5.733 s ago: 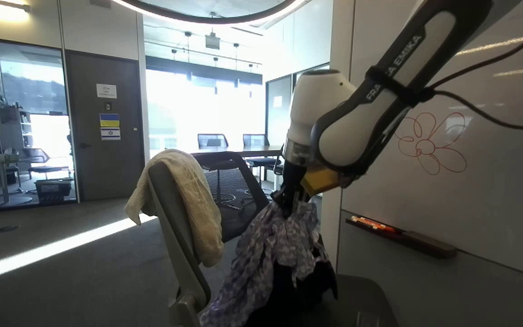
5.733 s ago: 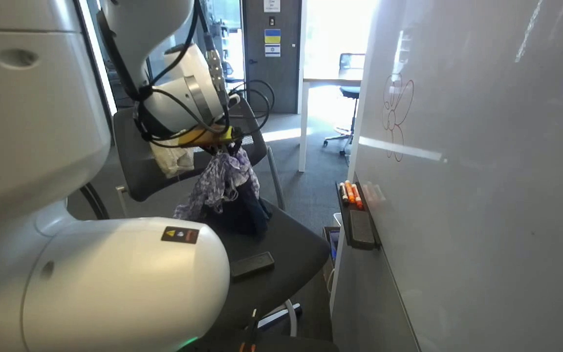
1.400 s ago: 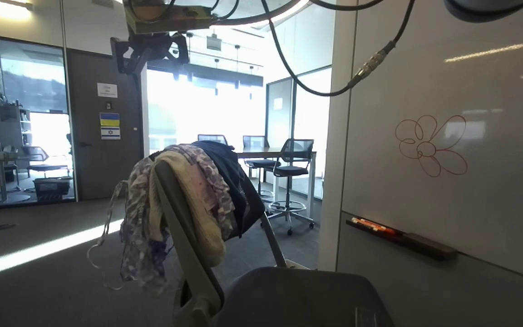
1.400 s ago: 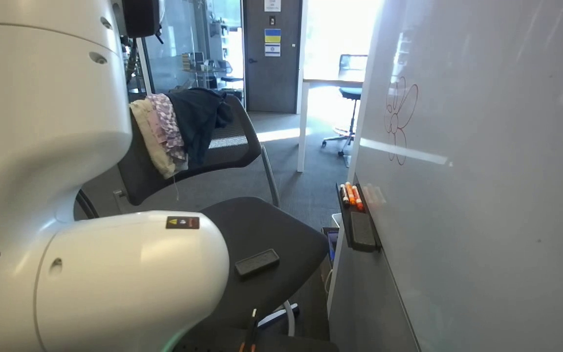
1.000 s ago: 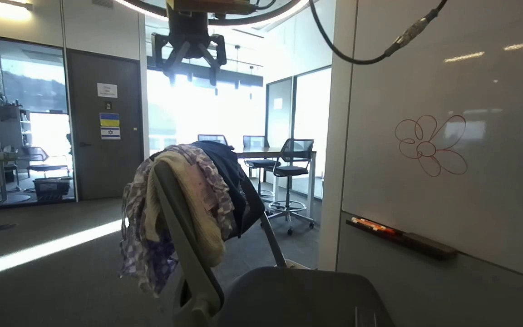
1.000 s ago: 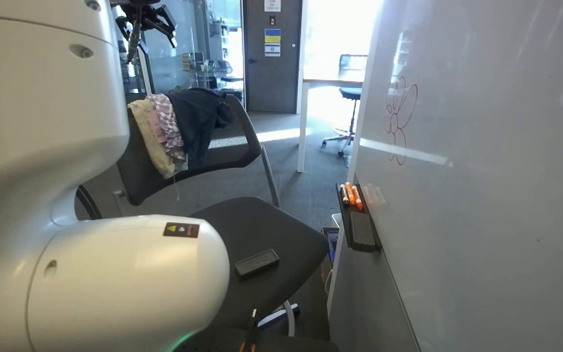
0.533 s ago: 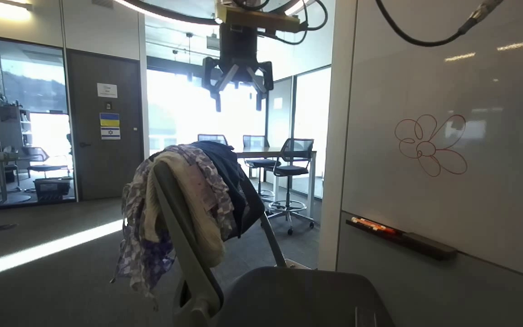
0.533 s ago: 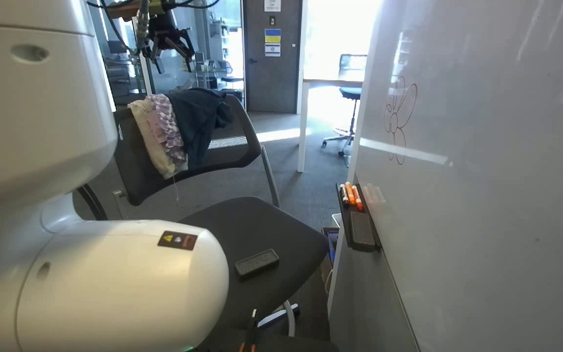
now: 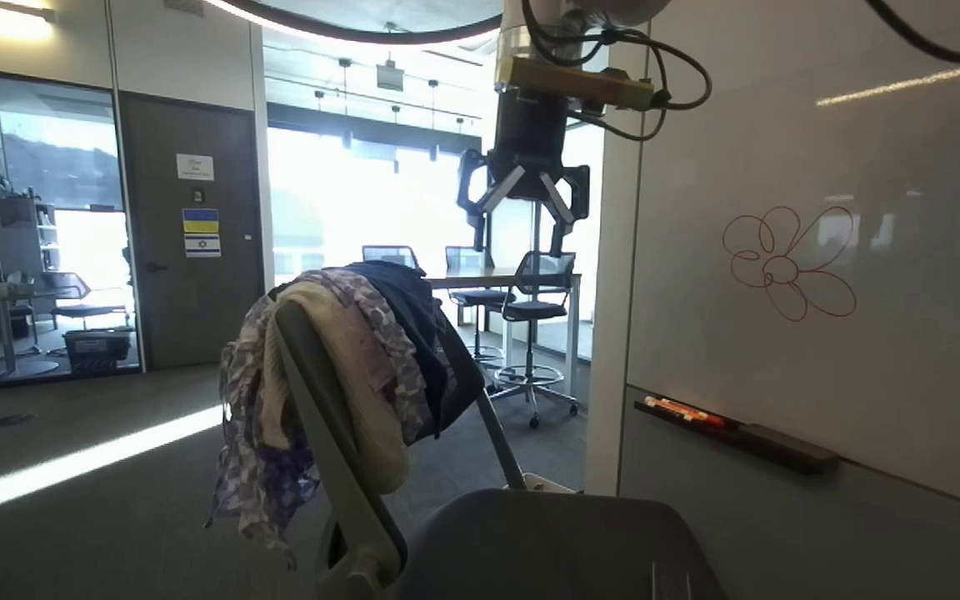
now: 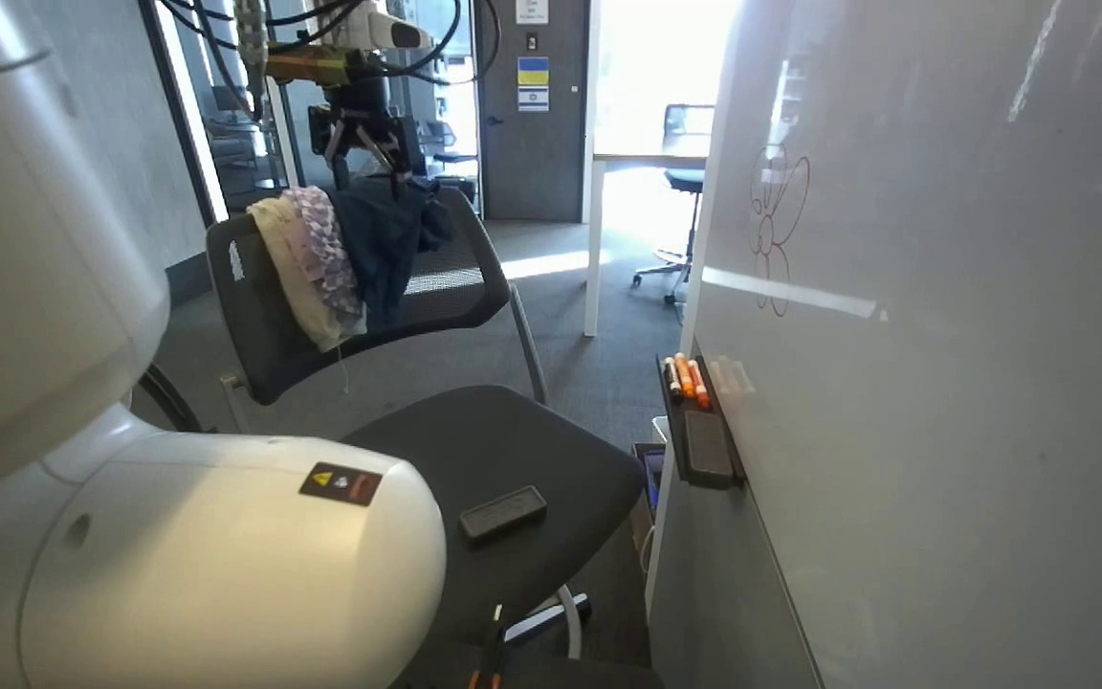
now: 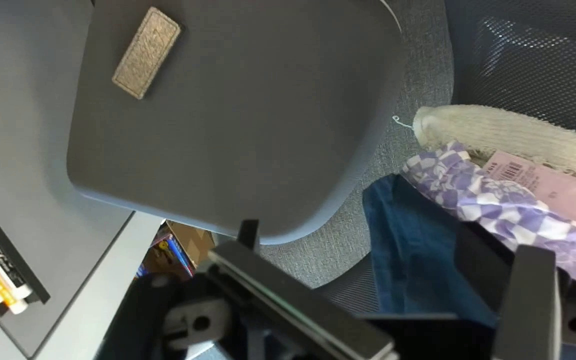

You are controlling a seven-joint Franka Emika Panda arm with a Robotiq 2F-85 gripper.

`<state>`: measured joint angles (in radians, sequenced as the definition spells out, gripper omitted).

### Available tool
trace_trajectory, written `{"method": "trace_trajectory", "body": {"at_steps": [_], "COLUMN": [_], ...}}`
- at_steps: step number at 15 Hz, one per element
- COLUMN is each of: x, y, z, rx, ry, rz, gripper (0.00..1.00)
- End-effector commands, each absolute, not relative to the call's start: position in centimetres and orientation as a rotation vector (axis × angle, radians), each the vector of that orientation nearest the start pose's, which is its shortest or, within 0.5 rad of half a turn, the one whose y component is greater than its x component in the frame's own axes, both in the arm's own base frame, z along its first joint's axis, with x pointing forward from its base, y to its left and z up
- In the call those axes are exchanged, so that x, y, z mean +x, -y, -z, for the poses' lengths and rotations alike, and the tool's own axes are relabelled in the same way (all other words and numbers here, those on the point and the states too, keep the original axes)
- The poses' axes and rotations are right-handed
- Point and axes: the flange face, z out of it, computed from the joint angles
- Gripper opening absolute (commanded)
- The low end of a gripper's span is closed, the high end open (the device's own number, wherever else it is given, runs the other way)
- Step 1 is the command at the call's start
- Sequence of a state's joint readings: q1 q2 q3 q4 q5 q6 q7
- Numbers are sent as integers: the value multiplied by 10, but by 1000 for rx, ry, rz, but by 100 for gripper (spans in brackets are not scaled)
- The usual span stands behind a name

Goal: Hang the towel and purple clothing on the backrest of the chair.

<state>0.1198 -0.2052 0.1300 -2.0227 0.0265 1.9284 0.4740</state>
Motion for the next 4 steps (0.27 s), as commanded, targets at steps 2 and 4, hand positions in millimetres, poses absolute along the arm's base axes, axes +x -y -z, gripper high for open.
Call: {"method": "trace_trajectory", "body": {"at_steps": [2, 4], "x": [448, 463], "y": [-94, -98], "z": [-523, -523], "rx": [-3023, -3057], "ry": [-547, -495], "rz": [262, 200], "gripper": [100, 100]}}
